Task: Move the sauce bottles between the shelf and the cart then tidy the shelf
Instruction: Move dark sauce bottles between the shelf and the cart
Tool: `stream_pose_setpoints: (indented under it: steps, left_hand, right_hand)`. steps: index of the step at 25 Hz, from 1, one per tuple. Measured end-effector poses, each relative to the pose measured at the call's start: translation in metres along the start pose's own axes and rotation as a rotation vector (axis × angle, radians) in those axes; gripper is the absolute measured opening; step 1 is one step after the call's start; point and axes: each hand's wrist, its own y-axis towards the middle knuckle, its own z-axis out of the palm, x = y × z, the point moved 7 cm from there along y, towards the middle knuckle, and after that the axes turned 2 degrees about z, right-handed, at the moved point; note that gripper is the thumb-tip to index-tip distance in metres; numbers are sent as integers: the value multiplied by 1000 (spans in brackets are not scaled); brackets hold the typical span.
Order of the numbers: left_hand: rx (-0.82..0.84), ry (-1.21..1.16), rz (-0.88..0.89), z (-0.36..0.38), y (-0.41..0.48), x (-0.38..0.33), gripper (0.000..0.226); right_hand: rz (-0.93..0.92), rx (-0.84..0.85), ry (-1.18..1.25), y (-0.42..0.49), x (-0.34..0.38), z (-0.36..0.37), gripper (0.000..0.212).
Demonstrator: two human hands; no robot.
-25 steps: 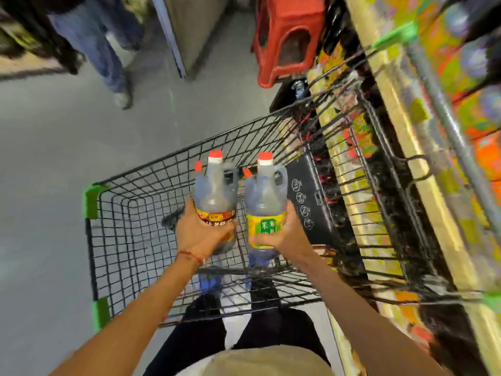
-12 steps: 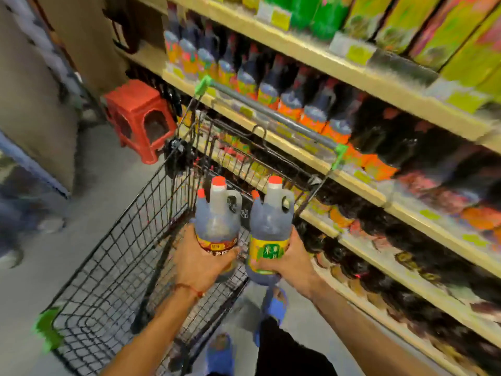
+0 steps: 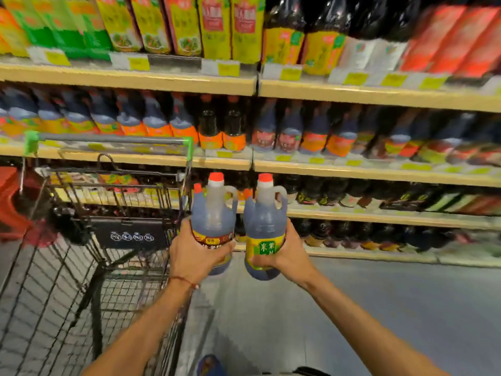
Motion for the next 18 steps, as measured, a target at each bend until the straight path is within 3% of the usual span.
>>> stream_pose_setpoints:
  steps: [9, 12, 18]
  left_hand:
    - [206, -76, 226, 225, -72, -169, 85]
    - [256, -144, 290, 289, -96, -223, 77]
    - [376, -159, 361, 397, -111, -300, 78]
  right_hand:
    - [-3, -271, 36, -74, -54, -265, 94]
    - [-11, -360, 59, -95, -67, -346, 94]
    - [-5, -539, 101, -119, -88, -470, 87]
